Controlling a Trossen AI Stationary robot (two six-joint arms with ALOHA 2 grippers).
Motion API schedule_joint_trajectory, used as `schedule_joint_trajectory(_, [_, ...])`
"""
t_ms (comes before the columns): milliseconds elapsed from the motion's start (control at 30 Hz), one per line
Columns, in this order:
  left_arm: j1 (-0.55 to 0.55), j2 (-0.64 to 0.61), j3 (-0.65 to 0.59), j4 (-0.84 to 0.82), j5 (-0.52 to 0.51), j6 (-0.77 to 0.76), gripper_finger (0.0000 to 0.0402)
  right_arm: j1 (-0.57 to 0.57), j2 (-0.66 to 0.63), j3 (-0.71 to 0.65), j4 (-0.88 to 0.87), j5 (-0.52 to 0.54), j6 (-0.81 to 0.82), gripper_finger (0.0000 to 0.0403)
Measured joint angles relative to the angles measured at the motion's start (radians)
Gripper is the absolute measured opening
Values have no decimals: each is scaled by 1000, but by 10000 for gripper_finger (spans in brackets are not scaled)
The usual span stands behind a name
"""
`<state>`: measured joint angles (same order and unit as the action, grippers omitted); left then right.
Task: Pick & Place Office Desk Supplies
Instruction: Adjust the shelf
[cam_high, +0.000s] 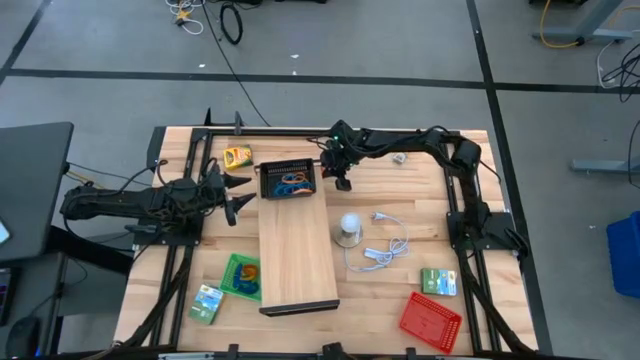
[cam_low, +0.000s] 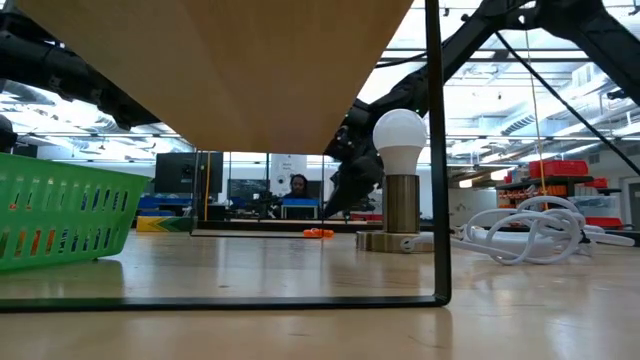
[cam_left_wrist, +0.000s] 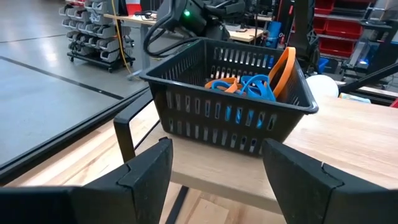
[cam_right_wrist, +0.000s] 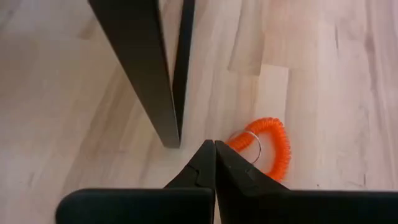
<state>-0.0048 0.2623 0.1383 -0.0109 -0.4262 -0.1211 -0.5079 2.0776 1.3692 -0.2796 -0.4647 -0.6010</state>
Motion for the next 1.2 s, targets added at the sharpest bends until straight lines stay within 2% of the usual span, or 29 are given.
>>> schedule_joint_trajectory(500, [0, 0, 1, -13, -2, -21, 252, 7, 52, 65, -69, 76, -13, 0])
schedule_joint_trajectory(800, [0, 0, 1, -16, -2, -25, 252, 30, 50, 78, -127, 189, 10, 0])
schedule_joint_trajectory(1200, [0, 0, 1, -23, 1, -30, 252, 43, 50, 131, -143, 155, -2, 0])
